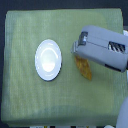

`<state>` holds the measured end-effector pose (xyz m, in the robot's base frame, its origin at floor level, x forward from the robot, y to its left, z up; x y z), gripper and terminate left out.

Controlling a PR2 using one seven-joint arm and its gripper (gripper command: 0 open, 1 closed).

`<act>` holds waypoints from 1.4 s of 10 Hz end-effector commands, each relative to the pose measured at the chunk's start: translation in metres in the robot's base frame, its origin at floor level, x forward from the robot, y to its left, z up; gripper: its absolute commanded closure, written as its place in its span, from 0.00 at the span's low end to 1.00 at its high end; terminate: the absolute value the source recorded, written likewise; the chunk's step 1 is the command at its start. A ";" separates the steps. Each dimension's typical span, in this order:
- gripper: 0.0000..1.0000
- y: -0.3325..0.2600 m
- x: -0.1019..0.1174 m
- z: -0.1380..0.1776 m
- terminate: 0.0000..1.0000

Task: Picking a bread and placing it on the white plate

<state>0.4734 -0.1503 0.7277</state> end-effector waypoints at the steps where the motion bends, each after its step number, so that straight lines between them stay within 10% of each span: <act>1: 1.00 0.001 0.001 0.007 0.00; 7: 1.00 -0.004 0.001 0.017 0.00; 14: 1.00 -0.019 0.023 0.107 0.00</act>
<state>0.4864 -0.1602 0.7797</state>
